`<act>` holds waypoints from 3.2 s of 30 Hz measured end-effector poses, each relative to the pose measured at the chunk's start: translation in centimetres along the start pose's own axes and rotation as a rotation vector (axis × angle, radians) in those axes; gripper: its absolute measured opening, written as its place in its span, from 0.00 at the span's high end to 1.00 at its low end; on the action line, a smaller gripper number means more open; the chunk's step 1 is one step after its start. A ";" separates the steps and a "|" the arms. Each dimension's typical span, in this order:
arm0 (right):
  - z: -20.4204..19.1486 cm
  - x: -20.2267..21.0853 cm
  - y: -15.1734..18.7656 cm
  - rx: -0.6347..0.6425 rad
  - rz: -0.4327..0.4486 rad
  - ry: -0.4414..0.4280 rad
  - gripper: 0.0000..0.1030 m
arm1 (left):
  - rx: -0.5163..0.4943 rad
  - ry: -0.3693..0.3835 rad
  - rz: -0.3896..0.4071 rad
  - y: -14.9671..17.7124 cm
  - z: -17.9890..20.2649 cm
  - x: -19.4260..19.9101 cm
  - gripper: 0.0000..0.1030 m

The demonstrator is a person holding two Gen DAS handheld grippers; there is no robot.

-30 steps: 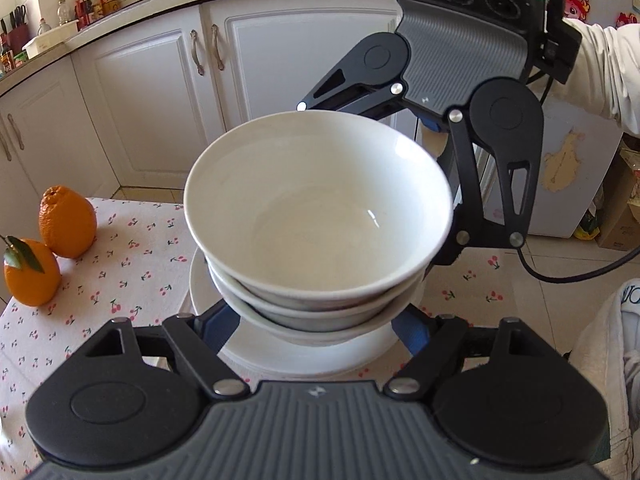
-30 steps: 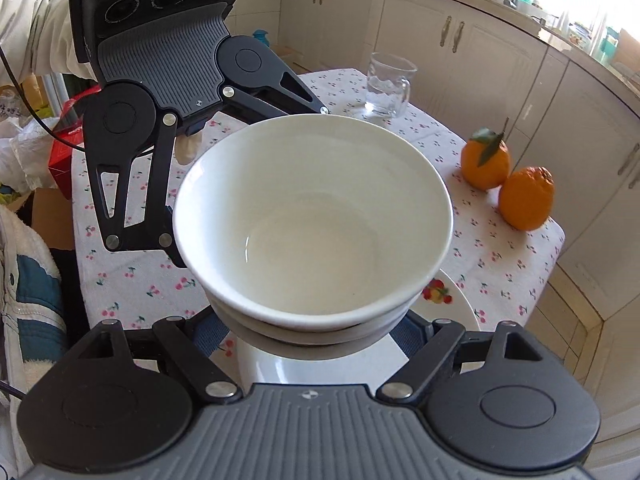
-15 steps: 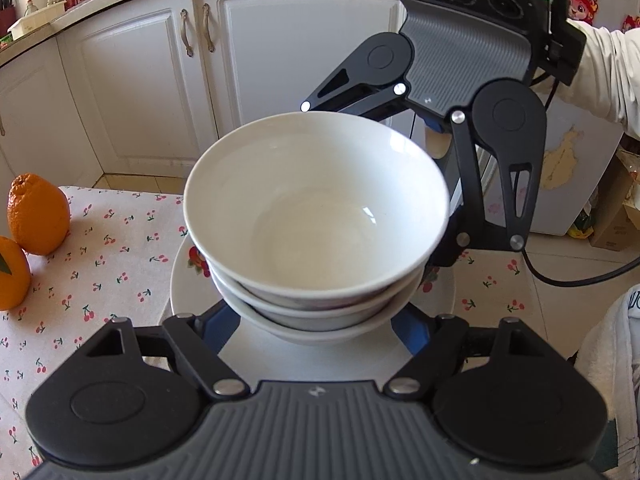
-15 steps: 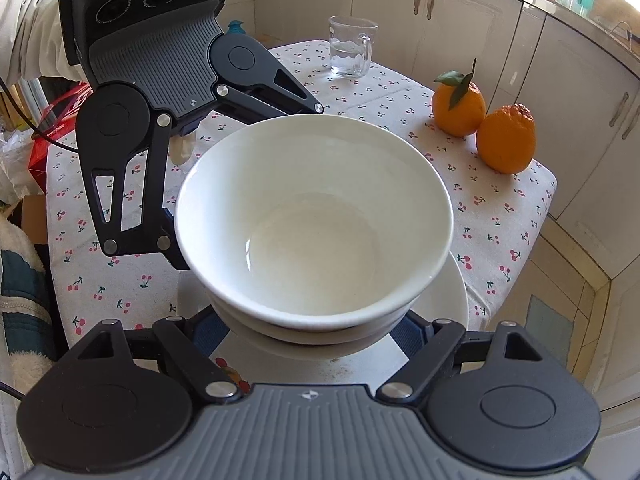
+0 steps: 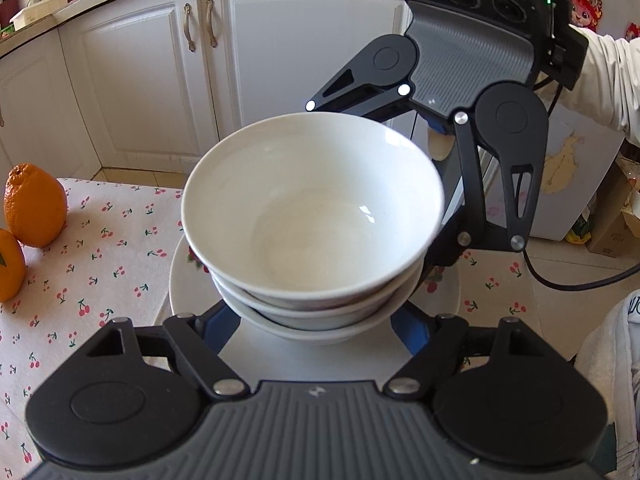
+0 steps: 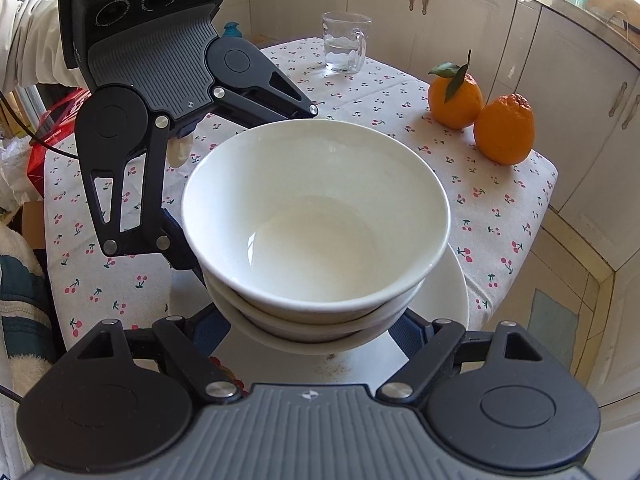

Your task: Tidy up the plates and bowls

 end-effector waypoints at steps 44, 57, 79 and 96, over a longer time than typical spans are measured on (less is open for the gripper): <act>-17.9 10.5 4.8 -0.899 0.289 0.618 0.00 | 0.789 -0.726 0.259 8.6 15.4 15.0 0.01; -18.6 10.9 4.7 -0.896 0.303 0.651 0.00 | 0.816 -0.737 0.255 8.6 15.8 15.0 0.01; -19.0 11.3 4.5 -0.890 0.310 0.677 0.00 | 0.829 -0.740 0.259 8.7 15.8 15.1 0.01; -19.0 11.4 4.5 -0.888 0.309 0.688 0.00 | 0.831 -0.744 0.261 8.7 16.0 15.3 0.01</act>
Point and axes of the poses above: each gripper's, at about its wrist camera, not at the fingertips, and x roughly against the way its jaws point, z to its right, y to its underside, the point moved 5 cm from there along -x, roughly the way its jaws point, and after that the axes turned 13 degrees about -z, right-handed, at the moved point
